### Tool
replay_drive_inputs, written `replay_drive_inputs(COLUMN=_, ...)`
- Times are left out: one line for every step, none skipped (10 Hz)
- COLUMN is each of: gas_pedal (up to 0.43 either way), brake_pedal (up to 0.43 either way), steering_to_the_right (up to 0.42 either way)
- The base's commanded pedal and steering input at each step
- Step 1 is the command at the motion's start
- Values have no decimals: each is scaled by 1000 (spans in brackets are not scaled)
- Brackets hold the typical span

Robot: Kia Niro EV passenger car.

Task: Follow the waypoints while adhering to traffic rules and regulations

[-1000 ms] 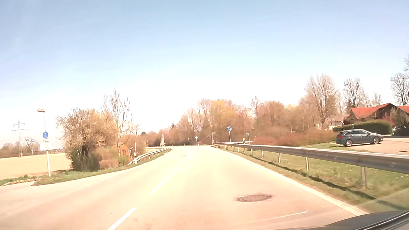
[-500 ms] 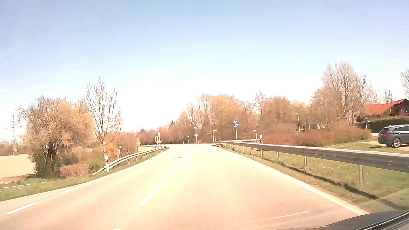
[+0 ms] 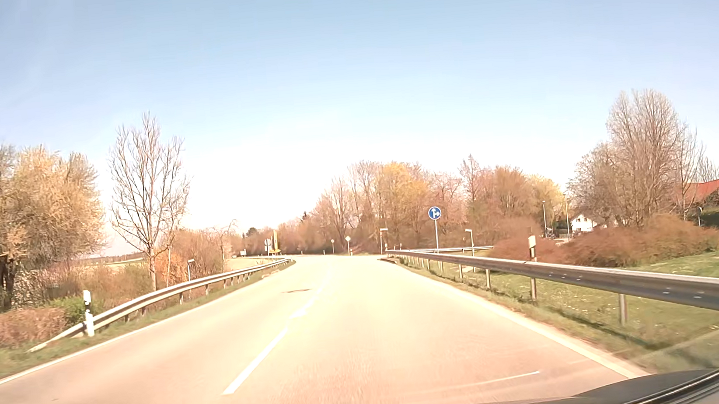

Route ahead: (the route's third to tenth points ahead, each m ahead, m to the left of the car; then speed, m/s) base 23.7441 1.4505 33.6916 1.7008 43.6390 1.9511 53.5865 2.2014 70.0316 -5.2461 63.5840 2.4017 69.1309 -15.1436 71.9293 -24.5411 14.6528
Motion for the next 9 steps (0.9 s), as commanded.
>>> replay_drive_inputs(gas_pedal=0, brake_pedal=165, steering_to_the_right=-4)
replay_drive_inputs(gas_pedal=0, brake_pedal=165, steering_to_the_right=-4)
replay_drive_inputs(gas_pedal=0, brake_pedal=171, steering_to_the_right=-4)
replay_drive_inputs(gas_pedal=0, brake_pedal=165, steering_to_the_right=-3)
replay_drive_inputs(gas_pedal=0, brake_pedal=171, steering_to_the_right=-3)
replay_drive_inputs(gas_pedal=0, brake_pedal=171, steering_to_the_right=-4)
replay_drive_inputs(gas_pedal=0, brake_pedal=183, steering_to_the_right=-4)
replay_drive_inputs(gas_pedal=0, brake_pedal=189, steering_to_the_right=-6)
replay_drive_inputs(gas_pedal=0, brake_pedal=189, steering_to_the_right=-6)
